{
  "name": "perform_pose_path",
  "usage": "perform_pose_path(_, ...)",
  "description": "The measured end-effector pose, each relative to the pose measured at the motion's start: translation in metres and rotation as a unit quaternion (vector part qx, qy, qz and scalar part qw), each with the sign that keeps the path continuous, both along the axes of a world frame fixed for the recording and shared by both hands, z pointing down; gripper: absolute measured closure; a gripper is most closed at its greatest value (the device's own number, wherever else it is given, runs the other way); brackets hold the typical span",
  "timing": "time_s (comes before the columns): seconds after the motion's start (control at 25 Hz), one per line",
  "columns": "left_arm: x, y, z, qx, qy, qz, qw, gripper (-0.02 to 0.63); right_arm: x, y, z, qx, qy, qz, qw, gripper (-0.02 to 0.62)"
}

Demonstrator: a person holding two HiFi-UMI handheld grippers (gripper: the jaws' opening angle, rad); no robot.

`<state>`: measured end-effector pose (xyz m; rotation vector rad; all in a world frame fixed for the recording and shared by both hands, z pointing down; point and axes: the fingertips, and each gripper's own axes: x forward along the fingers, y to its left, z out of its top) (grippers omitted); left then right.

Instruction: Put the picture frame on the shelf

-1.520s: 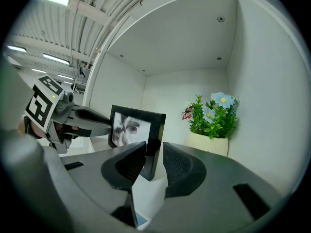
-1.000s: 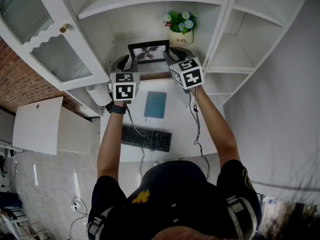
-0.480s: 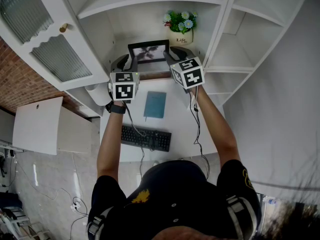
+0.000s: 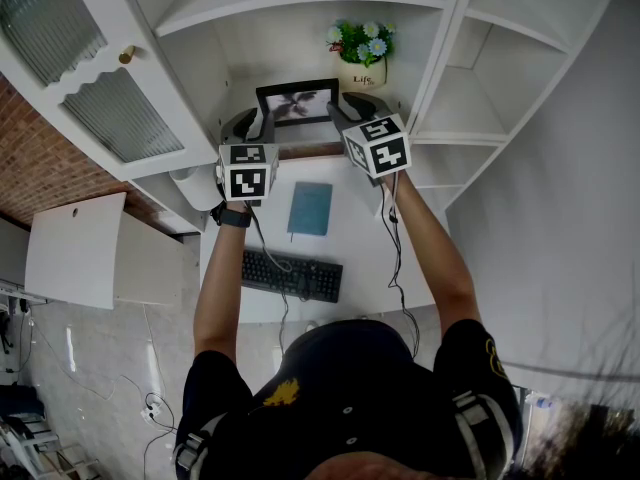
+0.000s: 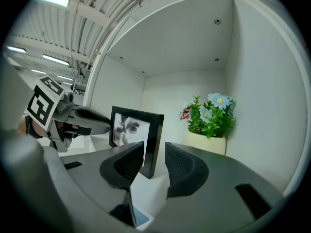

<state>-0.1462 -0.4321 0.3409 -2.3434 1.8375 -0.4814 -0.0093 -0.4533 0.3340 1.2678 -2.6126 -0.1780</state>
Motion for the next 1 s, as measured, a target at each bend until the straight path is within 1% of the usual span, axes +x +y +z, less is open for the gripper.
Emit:
perform_pose_path(0.6,0.0,0.008,-0.002,0.003,0.002,0.0,1.0,0.503,0.002,0.007,-0.001,0.002,0.0,0.004,1.0,0.471)
perform_pose_path(1.0,0.002,0.028,-0.002,0.019,0.009,0.0,0.9998,0.515,0.008,0.023,0.0,0.009,-0.012,0.013,1.0,0.471)
